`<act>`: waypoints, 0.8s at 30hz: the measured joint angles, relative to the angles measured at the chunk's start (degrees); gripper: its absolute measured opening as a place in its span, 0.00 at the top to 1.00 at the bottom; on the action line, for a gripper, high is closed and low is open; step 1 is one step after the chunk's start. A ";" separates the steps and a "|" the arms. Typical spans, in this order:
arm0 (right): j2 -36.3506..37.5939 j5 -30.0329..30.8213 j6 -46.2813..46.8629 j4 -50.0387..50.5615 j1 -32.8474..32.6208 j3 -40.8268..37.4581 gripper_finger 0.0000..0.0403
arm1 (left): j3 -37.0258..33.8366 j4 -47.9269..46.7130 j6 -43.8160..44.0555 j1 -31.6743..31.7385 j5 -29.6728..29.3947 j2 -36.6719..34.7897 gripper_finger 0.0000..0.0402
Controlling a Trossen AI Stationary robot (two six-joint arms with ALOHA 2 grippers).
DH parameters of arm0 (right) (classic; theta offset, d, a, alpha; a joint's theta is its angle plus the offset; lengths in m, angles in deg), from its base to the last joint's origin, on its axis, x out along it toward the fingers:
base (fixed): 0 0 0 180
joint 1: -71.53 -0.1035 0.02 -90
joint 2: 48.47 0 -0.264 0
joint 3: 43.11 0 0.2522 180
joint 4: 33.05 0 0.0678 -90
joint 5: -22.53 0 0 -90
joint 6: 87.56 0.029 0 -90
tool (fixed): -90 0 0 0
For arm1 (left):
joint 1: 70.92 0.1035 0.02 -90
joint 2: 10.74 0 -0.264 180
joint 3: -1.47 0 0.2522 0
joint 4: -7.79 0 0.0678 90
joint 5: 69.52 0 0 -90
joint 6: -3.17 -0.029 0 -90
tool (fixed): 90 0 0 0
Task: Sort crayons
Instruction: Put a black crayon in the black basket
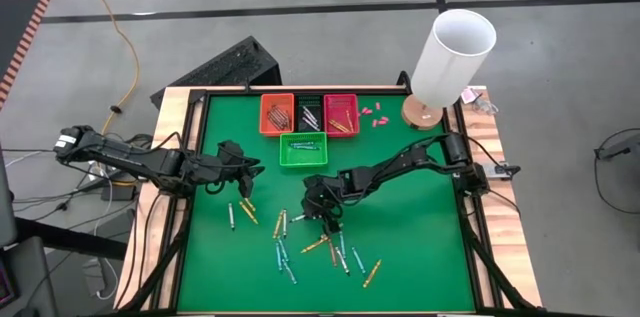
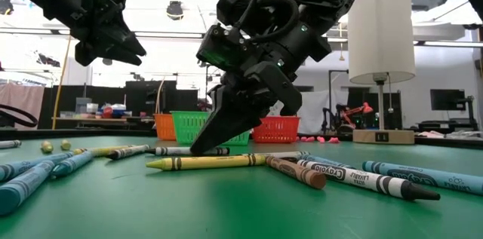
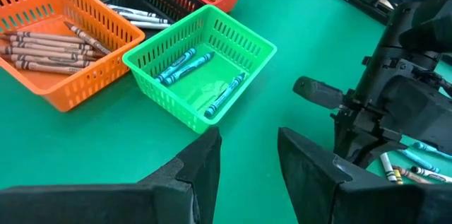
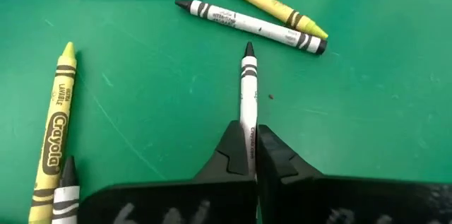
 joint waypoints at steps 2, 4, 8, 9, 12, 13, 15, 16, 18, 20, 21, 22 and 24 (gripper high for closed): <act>1.73 0.01 0.13 0.99 0.36 -0.14 0.99 | 0.00 0.02 0.00 0.00 0.00 0.00 0.67; 4.05 0.21 0.17 2.23 1.16 -0.45 0.99 | 0.00 0.03 0.00 0.00 0.00 0.00 0.67; 9.30 0.70 0.19 1.28 3.50 -0.21 0.99 | 0.01 0.06 -0.02 0.01 0.01 0.01 0.67; 10.38 0.69 0.17 0.88 4.06 -0.17 0.99 | -0.01 -0.03 0.00 -0.01 0.01 -0.01 0.67; 13.74 1.20 0.15 0.48 5.88 -0.16 0.99 | -0.01 -0.01 -0.06 0.01 -0.01 0.01 0.67; 14.86 2.11 0.15 0.13 6.54 -0.16 0.99 | 0.00 -0.02 -0.10 0.00 -0.01 0.01 0.67; 17.30 5.69 0.13 -0.06 7.95 -0.16 0.99 | 0.01 0.00 -0.15 0.01 -0.01 0.01 0.67; 18.18 8.18 0.11 -0.33 8.67 -0.06 0.99 | 0.01 -0.02 -0.15 -0.01 -0.01 -0.01 0.67; 19.36 13.52 0.11 -1.31 10.11 -0.01 0.99 | 0.00 0.00 -0.18 0.00 -0.01 0.01 0.67; 19.59 19.39 0.37 -3.09 11.47 -0.01 0.99 | -0.01 0.02 -0.20 0.01 -0.03 -0.01 0.67; 19.49 22.29 0.95 -4.64 12.16 -0.03 0.99 | -0.01 0.02 -0.20 -0.01 -0.03 0.01 0.67; 19.28 25.00 1.67 -6.50 12.92 -0.03 1.00 | 0.00 -0.02 -0.20 0.00 -0.03 0.01 0.67; 18.51 28.21 3.08 -10.04 14.62 -0.01 1.00 | -0.01 0.01 -0.20 0.00 -0.06 0.00 0.67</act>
